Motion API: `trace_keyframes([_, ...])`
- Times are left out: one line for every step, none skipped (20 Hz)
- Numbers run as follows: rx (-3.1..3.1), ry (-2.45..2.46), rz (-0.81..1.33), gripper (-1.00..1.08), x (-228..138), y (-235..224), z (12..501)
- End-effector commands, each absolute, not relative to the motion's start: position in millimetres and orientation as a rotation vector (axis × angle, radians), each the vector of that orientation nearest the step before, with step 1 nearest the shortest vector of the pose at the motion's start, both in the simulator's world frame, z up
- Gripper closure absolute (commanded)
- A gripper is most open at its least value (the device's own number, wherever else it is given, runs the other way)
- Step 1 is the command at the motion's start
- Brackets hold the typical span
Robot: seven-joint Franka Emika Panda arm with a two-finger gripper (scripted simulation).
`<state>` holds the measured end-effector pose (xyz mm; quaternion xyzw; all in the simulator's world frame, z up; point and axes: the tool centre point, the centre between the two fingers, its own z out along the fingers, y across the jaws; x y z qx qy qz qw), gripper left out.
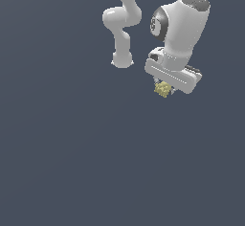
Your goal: Pick up the object and move it to a goal position.
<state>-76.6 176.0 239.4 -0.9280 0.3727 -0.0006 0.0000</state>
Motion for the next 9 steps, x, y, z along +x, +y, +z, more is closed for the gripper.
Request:
trace_keyframes([-2.916, 1.172, -0.001, 1.08, -85.7, 181.3, 250.0])
trace_keyframes([-2.916, 1.172, -0.001, 1.08, -88.3, 183.2, 253.4])
trace_keyframes([-2.916, 1.172, -0.001, 1.08, -90.7, 184.8, 256.4])
trace_keyframes([-2.916, 1.172, -0.001, 1.08, -92.6, 186.2, 259.0])
trace_keyframes([-2.916, 1.172, -0.001, 1.08, -94.3, 187.4, 261.1])
trace_keyframes([-2.916, 1.172, -0.001, 1.08, -95.5, 188.3, 262.8])
trace_keyframes([-2.916, 1.172, -0.001, 1.08, -96.4, 189.0, 264.0])
trace_keyframes([-2.916, 1.172, -0.001, 1.08, -97.0, 189.4, 264.8])
trace_keyframes([-2.916, 1.172, -0.001, 1.08, -97.2, 189.5, 265.0])
